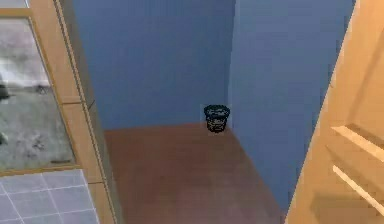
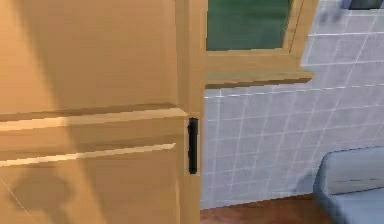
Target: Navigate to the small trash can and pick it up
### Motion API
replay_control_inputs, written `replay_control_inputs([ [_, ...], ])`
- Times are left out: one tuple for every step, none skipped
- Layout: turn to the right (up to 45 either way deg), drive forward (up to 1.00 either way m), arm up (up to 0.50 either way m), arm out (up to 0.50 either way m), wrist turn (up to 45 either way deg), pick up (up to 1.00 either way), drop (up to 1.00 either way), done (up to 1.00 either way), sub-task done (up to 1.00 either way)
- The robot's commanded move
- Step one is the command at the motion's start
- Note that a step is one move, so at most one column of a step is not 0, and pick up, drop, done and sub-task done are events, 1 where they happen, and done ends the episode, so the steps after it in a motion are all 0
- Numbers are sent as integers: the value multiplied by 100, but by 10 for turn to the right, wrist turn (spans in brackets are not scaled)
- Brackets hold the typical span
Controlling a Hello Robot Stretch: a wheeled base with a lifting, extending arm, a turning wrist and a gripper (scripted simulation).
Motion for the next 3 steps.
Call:
replay_control_inputs([
  [0, 100, 0, 0, 0, 0, 0, 0, 0],
  [0, 45, 0, 0, 0, 0, 0, 0, 0],
  [-450, 0, 0, 0, 0, 0, 0, 0, 0],
])
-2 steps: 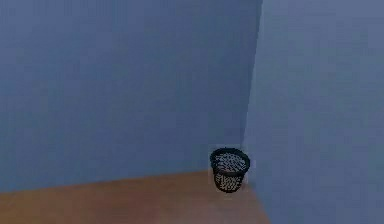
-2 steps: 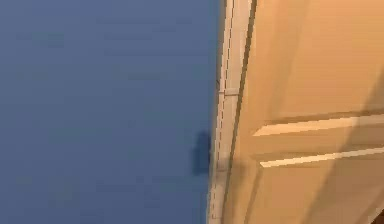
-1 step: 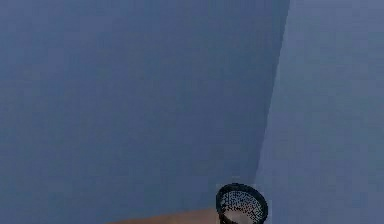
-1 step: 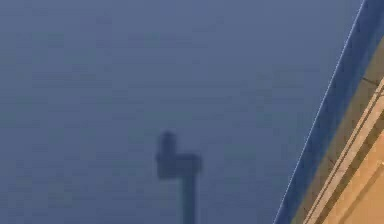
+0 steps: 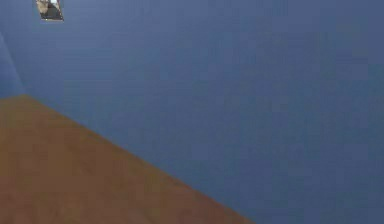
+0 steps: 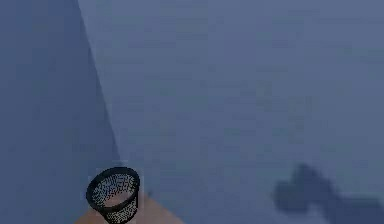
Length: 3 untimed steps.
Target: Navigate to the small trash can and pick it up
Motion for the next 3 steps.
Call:
replay_control_inputs([
  [-240, 0, 0, 0, 0, 0, 0, 0, 0],
  [450, 0, 0, 0, 0, 0, 0, 0, 0],
  [150, 0, 0, 0, 0, 0, 0, 0, 0],
])
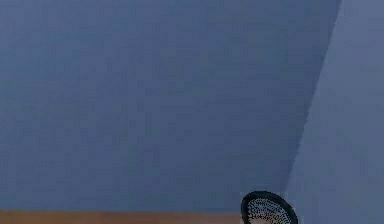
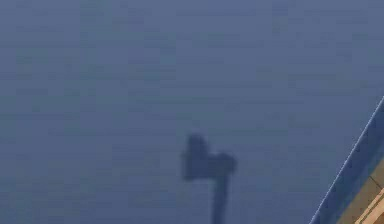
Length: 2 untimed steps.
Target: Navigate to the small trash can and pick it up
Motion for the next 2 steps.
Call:
replay_control_inputs([
  [0, 55, 0, 0, 0, 0, 0, 0, 0],
  [-330, 0, 0, 0, 0, 0, 0, 0, 0],
])
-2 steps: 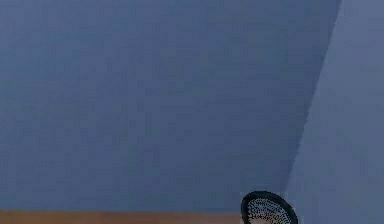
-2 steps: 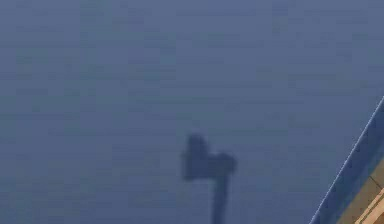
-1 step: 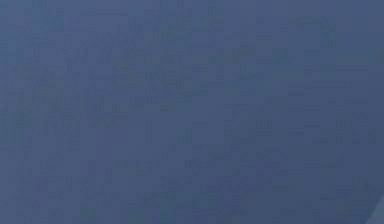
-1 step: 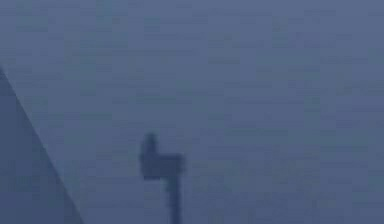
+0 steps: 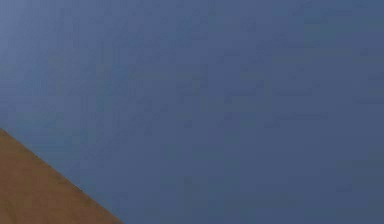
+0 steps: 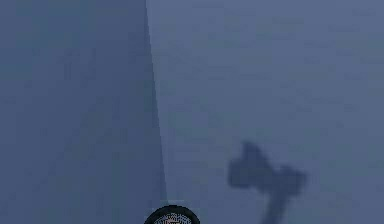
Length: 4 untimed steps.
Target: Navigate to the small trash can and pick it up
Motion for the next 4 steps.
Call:
replay_control_inputs([
  [0, 0, 32, 0, 0, 0, 0, 0, 0],
  [0, 0, 0, 14, 0, 0, 0, 0, 0],
  [0, 0, 0, 0, 450, 0, 0, 0, 0],
  [0, 0, 0, 0, 450, 0, 0, 0, 0],
])
